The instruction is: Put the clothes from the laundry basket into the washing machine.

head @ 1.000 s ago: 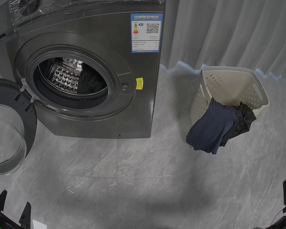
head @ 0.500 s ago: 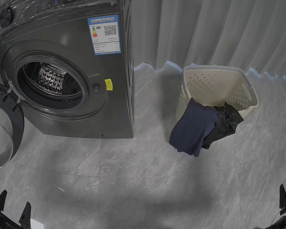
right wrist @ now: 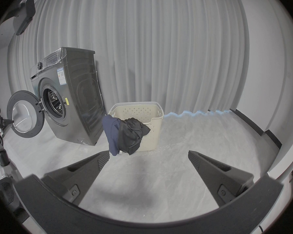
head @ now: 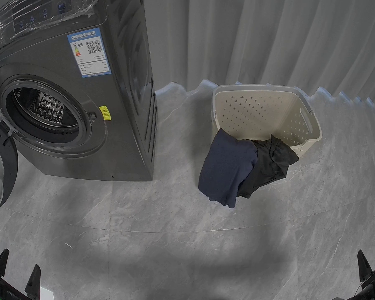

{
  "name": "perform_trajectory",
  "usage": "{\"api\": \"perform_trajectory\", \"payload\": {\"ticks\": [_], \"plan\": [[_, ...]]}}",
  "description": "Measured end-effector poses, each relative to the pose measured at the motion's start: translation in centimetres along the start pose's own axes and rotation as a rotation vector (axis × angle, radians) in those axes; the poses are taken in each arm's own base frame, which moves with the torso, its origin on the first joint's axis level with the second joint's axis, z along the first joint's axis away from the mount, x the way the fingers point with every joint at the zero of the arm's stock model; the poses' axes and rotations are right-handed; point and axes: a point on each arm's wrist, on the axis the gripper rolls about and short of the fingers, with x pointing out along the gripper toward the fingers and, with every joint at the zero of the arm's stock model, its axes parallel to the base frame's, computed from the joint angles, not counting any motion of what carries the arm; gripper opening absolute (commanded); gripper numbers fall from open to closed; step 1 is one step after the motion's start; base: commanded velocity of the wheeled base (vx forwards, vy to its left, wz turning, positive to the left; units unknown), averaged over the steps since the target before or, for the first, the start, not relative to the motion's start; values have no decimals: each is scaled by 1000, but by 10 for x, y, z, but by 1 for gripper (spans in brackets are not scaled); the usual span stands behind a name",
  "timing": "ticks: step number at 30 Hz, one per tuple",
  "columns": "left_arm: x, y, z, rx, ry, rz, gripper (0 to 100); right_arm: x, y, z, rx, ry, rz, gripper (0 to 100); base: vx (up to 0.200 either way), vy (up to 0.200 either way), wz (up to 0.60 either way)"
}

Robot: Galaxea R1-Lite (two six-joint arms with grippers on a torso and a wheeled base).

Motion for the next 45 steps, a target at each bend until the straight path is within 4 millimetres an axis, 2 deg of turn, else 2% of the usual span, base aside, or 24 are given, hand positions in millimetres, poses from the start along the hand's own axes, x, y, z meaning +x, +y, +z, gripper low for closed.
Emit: {"api": "perform_trajectory", "payload": {"ticks": [10,16,28,30,34,37,40,45], "plan": [[0,0,0,0,2,-2,100,0,0,0,-1,0,-1,100,180,0,0],[0,0,0,0,1,-1,100,0,0,1,-1,-5,0,100,0,0,0],[0,0,0,-1,1,0,100,0,0,2,19,-21,-15,100,0,-200,0],[0,0,0,-1,1,0,100,-2,0,8,23,-43,-15,100,0,-200,0],[0,0,0,-1,1,0,100,-9,0,32,33,-100,0,100,0,-200,0],[0,0,0,0,1,0,100,-7,-1,43,42,-74,29,100,0,-200,0],[0,0,0,0,1,0,100,1,0,49,64,-6,72,100,0,0,0],[0,0,0,2,1,0,100,29,2,62,120,114,155,100,0,0,0]]}}
